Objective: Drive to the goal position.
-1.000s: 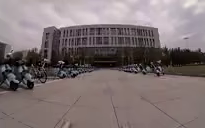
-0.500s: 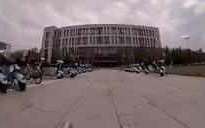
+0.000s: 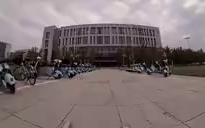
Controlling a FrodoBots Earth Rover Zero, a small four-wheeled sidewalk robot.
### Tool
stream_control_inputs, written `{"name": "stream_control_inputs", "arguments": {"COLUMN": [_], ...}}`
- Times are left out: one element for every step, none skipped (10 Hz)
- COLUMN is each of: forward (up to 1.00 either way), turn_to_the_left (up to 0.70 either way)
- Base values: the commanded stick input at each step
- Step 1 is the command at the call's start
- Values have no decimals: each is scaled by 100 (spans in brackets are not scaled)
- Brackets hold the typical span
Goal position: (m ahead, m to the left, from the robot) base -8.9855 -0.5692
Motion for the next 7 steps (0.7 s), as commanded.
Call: {"name": "stream_control_inputs", "arguments": {"forward": [70,70,70,70,70,70,70], "turn_to_the_left": [0,0,0,0,0,0,0]}}
